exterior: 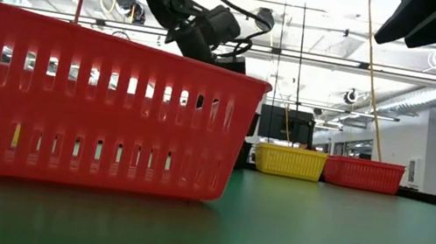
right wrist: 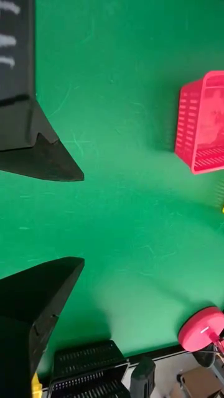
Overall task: Stack baskets by color
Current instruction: Stack the bottom black bin on the top black bins
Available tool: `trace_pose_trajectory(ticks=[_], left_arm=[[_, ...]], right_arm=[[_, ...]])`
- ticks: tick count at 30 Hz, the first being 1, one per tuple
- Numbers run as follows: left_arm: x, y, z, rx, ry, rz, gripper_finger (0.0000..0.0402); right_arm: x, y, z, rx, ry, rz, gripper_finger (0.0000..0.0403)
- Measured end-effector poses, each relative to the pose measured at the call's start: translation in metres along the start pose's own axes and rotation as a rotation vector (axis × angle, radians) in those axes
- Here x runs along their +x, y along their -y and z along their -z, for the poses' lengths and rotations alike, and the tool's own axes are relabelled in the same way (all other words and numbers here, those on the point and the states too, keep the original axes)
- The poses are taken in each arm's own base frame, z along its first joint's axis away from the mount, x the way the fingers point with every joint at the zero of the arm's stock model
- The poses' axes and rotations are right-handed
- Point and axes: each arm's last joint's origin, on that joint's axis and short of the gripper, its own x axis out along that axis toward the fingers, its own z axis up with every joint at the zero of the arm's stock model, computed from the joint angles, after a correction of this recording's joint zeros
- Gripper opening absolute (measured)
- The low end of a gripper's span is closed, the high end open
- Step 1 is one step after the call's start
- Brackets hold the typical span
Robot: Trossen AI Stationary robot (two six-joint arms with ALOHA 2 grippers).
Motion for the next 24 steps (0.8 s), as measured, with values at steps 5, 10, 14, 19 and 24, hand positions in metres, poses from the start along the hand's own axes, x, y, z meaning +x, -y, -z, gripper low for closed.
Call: trace_pose_trajectory(ticks=[5,10,14,19,24], left_arm=[[0.000,-0.003,0.003,-0.023,0.000,0.001,0.0029],[0.001,-0.007,0.006,-0.037,-0.005,-0.005,0.0027],[0.001,-0.007,0.006,-0.030,-0.005,-0.004,0.0011],[0.006,-0.005,0.009,-0.035,-0.005,0.015,0.0017],[0.017,0.000,0.014,-0.042,-0.047,0.009,0.0043]], right_arm=[[0.000,0.000,0.000,0.000,0.000,0.000,0.0203],[0.000,0.000,0.000,0.000,0.000,0.001,0.0203],[0.000,0.000,0.000,0.000,0.000,0.001,0.0203],[0.000,0.000,0.000,0.000,0.000,0.001,0.0203],[0.000,0.000,0.000,0.000,0.001,0.002,0.0203]])
